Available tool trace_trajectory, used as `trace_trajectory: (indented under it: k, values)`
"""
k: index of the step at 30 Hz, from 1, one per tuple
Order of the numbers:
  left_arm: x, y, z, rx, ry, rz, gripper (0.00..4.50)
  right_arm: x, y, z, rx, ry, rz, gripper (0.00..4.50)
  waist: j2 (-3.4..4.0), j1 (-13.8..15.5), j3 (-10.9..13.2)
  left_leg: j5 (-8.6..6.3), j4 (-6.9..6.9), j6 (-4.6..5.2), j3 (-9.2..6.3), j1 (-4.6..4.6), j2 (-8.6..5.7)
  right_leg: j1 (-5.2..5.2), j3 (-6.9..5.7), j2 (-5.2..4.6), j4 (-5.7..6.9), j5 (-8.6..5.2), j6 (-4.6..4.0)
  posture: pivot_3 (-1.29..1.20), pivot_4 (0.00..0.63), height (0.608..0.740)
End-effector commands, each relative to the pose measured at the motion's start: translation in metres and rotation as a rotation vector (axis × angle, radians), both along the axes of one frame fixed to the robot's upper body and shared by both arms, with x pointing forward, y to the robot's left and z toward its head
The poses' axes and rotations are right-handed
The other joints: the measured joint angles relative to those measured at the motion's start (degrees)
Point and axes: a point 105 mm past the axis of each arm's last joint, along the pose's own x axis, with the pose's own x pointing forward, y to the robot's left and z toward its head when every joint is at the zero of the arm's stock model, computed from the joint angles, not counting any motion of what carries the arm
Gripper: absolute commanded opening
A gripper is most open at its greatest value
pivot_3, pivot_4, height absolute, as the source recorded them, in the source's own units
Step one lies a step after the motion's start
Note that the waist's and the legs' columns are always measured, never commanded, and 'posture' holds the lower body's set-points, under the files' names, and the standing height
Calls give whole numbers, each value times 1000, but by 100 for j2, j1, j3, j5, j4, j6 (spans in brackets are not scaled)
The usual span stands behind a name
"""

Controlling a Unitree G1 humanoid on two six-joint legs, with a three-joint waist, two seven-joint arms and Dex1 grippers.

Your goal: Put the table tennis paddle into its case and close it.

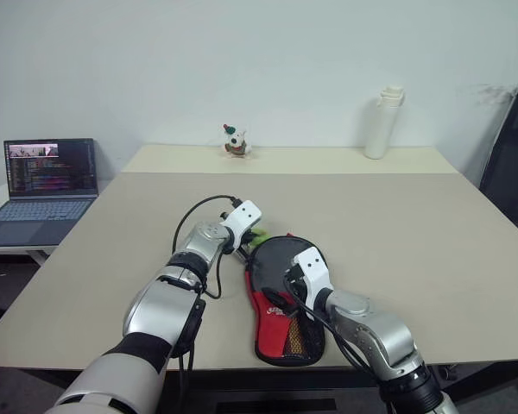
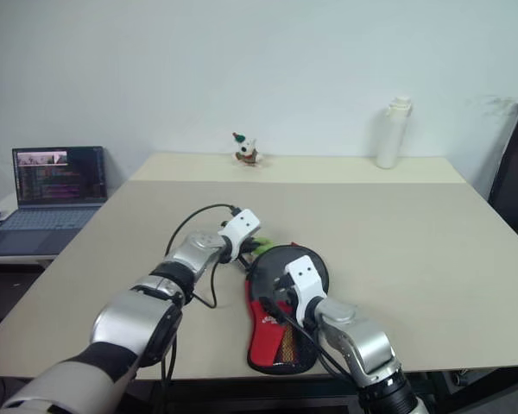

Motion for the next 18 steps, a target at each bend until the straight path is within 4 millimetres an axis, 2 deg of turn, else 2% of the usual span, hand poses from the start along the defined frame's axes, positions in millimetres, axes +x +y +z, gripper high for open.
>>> trace_trajectory:
  k: [1,6,13,18]
  values:
    - [8,-18,25,26,-108,-23,10,-11,-4,-27,-41,113,-22,4500,-3,17,-2,0,0,0,0,0,-1,0,-1,0,-1,0,0,0,150,740]
    - [10,-31,29,53,-158,-27,10,-18,-4,-30,-46,131,-36,4500,-3,18,-2,0,0,0,0,-3,-2,0,-1,-2,-5,0,0,0,150,740]
    - [15,-41,45,75,-251,-19,10,-32,0,-35,-41,164,-40,4500,-4,4,-2,0,-2,0,-2,-4,0,-2,-3,-1,-6,0,1,0,150,740]
    - [15,-60,59,100,-328,-59,10,-40,2,-39,-36,184,-40,4500,-5,8,-2,-1,-2,-1,-1,-5,-1,-2,-3,-2,-9,0,1,0,150,740]
